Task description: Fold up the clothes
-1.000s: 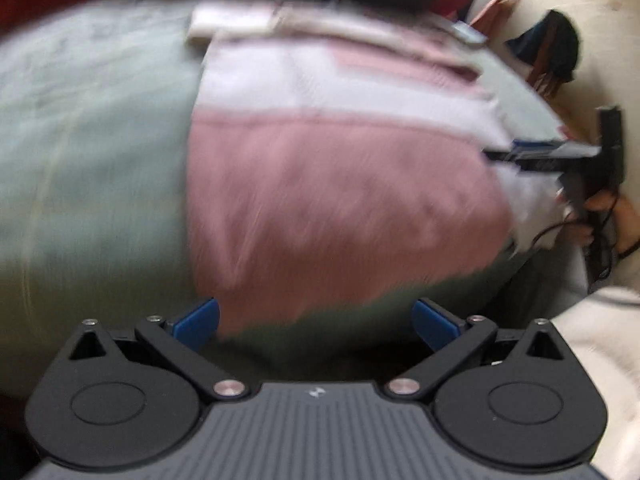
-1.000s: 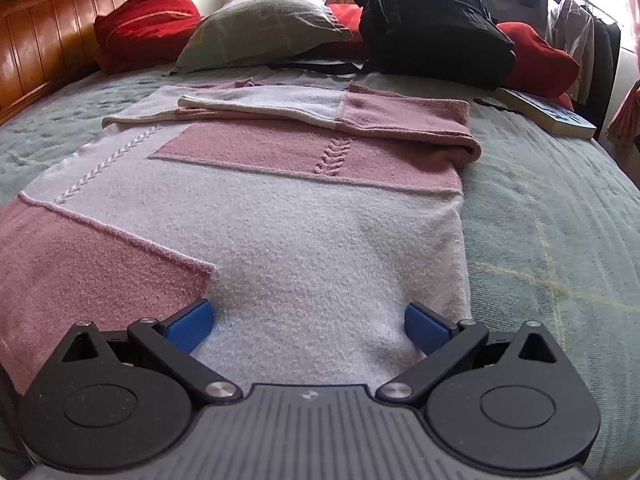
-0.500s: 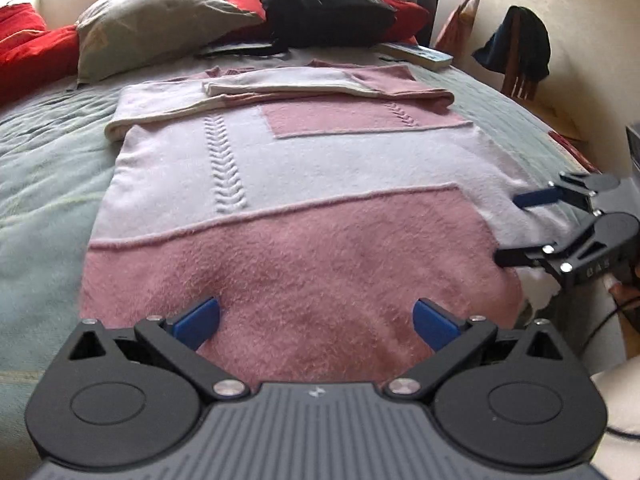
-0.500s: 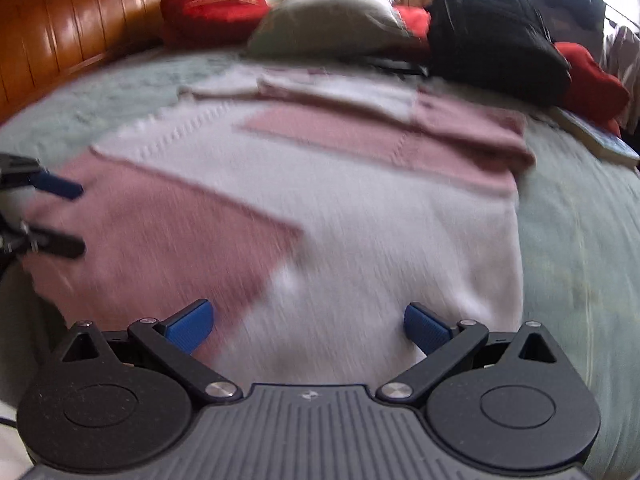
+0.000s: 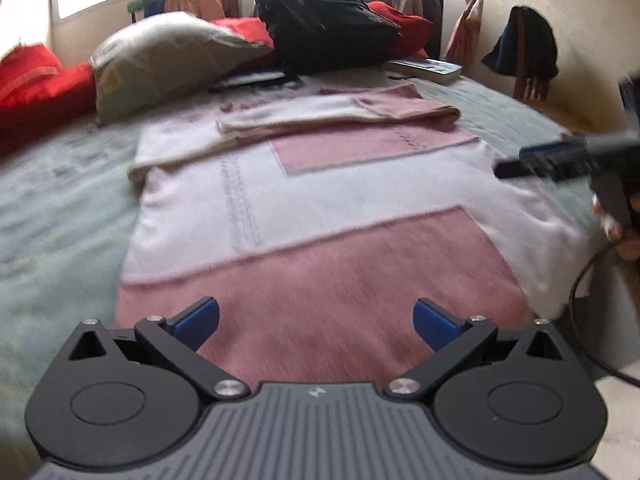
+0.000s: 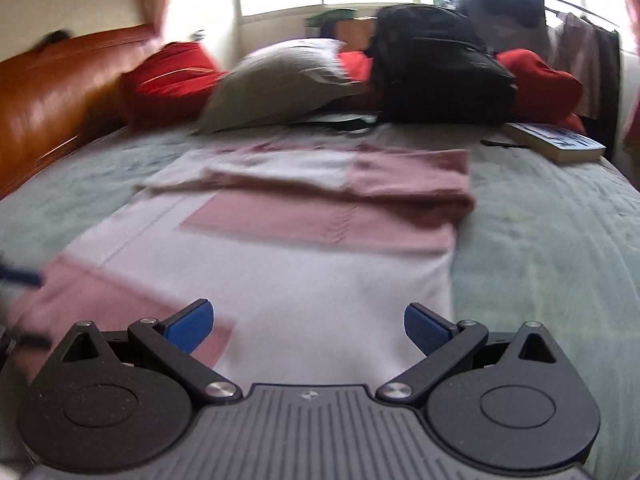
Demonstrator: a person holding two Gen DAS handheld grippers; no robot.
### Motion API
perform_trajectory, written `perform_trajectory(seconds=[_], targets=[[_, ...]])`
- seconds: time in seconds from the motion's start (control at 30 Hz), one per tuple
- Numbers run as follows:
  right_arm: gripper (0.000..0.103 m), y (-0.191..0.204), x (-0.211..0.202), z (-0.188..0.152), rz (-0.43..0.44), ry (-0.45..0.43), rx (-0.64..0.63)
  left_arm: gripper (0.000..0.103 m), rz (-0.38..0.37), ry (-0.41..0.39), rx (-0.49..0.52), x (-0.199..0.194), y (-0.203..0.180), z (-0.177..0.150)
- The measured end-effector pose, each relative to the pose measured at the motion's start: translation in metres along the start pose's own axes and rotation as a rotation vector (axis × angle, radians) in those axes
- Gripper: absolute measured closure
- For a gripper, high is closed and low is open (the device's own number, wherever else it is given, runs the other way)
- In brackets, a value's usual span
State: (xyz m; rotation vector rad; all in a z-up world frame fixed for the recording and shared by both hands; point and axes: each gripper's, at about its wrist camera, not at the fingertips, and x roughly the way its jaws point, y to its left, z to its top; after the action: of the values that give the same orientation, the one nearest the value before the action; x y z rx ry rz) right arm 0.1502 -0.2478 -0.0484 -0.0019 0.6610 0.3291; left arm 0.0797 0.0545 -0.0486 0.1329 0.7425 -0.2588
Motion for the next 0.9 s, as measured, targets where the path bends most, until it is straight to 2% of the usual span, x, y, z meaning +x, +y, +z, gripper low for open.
perform_trajectory(seconds=[0.07, 0.17, 0.2, 0.33, 0.47, 0.63, 0.9], targets=[[0.000, -0.006, 0.019, 0.006, -0.024, 0.028, 0.012, 0.001, 0.045, -0.007, 0.017, 0.004, -0.004, 0.008], [0.000, -0.016, 0.048, 0.002, -0.034, 0.087, 0.040, 0.001, 0.040, -0.001, 0.005, 0.010, -0.004, 0.009], [0.000, -0.018, 0.049, -0.005, -0.029, 0.077, 0.031, 0.001, 0.038, 0.007, 0.005, 0.013, -0.003, 0.006], [0.000, -0.015, 0.034, -0.029, -0.026, 0.049, -0.022, 0.001, 0.071, 0.072, -0.003, 0.032, 0.000, -0.008], [0.000, -0.005, 0.025, -0.039, -0.068, 0.048, -0.058, 0.001, 0.050, 0.058, -0.045, 0.032, 0.005, -0.011], [0.000, 0.001, 0.025, -0.040, -0.105, 0.027, -0.080, 0.001, 0.059, 0.062, -0.047, 0.030, 0.003, -0.011], [0.000, 0.004, 0.007, -0.048, -0.101, 0.012, -0.098, 0.001, 0.067, 0.067, -0.042, 0.026, 0.001, -0.014]])
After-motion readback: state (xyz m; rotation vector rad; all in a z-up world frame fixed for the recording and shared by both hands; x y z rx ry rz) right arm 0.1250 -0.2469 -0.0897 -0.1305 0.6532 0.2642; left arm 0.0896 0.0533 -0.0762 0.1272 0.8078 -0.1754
